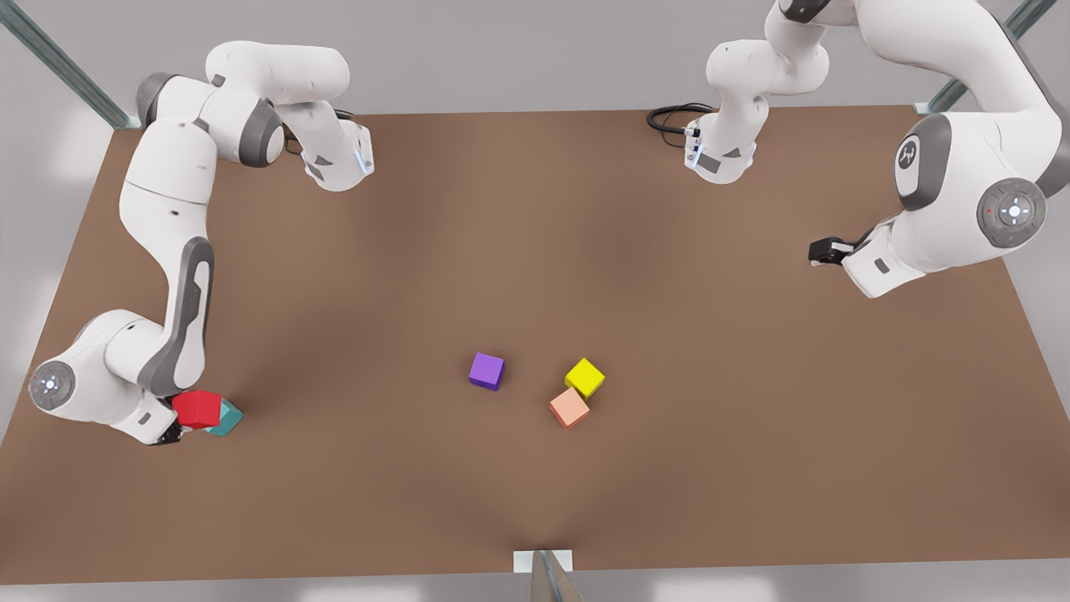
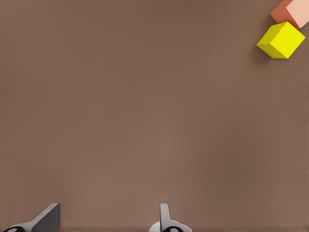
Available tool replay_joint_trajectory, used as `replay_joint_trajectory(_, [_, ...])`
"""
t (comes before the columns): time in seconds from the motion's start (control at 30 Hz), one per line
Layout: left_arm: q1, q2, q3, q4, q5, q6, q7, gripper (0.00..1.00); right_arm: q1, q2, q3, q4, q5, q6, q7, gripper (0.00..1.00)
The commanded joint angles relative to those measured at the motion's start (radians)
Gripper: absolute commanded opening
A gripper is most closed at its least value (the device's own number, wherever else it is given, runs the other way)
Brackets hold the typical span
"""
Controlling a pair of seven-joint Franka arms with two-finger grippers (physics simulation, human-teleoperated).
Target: Pick up red wooden cube and pass to hand red wooden cube and place in blue wooden cube
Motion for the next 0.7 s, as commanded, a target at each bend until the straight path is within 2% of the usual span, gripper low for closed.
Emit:
replay_joint_trajectory(0.0, [0.0, 0.0, 0.002, 0.002, 0.002, -0.002, -0.004, 1.0, 0.0, -0.001, 0.0, -0.011, 0.003, 0.085, 0.045, 0.62])
replay_joint_trajectory(0.57, [0.011, 0.006, 0.003, 0.0, 0.002, -0.004, -0.001, 1.0, 0.008, 0.008, 0.001, -0.097, 0.012, 0.145, 0.04, 0.65])
replay_joint_trajectory(0.6, [0.011, 0.006, 0.003, 0.0, 0.002, -0.004, -0.001, 1.0, 0.008, 0.006, 0.001, -0.1, 0.014, 0.145, 0.052, 0.94])
replay_joint_trajectory(0.63, [0.011, 0.006, 0.003, 0.0, 0.002, -0.004, -0.001, 1.0, 0.008, 0.008, 0.001, -0.101, 0.014, 0.145, 0.052, 1.0])
replay_joint_trajectory(0.67, [0.011, 0.006, 0.003, 0.0, 0.002, -0.004, -0.001, 1.0, 0.008, 0.008, 0.001, -0.101, 0.014, 0.145, 0.052, 1.0])
